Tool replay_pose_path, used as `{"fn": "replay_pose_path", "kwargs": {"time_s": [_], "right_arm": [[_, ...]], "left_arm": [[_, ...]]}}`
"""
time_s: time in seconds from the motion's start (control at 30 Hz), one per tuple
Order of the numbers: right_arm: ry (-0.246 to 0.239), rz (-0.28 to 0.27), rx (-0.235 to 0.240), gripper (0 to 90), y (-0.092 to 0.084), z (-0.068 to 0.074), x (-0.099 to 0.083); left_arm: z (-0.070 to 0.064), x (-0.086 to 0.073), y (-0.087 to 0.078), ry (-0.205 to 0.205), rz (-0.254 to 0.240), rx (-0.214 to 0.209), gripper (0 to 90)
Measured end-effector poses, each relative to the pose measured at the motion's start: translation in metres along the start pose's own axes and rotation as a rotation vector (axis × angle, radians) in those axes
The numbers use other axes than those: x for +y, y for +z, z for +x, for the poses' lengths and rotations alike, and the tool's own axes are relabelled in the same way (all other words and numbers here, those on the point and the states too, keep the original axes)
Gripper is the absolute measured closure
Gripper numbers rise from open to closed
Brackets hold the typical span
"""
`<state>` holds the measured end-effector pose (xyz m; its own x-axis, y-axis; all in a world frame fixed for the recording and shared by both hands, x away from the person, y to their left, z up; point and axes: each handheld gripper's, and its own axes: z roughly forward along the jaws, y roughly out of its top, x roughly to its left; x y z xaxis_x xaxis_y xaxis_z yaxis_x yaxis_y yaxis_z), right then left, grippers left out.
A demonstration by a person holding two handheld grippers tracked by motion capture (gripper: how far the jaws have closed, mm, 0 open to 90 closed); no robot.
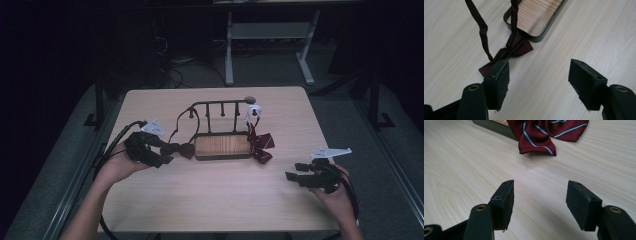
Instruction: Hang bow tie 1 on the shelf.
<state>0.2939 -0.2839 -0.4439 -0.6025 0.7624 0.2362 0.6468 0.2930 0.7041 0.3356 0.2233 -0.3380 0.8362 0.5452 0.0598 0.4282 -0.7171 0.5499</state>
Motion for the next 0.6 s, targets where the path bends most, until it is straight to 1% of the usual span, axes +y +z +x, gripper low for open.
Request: {"fn": "replay_pose_path", "kwargs": {"time_s": [0.13, 0.23, 0.6], "right_arm": [[0.002, 0.002, 0.000, 39.2, 0.000, 0.000, 0.000], [0.007, 0.004, 0.000, 39.2, 0.000, 0.001, 0.000], [0.003, 0.004, 0.001, 39.2, 0.000, 0.001, 0.000]], "left_arm": [[-0.001, -0.005, 0.002, -0.008, -0.005, -0.001, 33.6], [-0.002, -0.007, 0.003, -0.007, -0.005, -0.003, 33.3], [-0.011, -0.020, 0.009, -0.009, -0.017, -0.003, 32.1]]}}
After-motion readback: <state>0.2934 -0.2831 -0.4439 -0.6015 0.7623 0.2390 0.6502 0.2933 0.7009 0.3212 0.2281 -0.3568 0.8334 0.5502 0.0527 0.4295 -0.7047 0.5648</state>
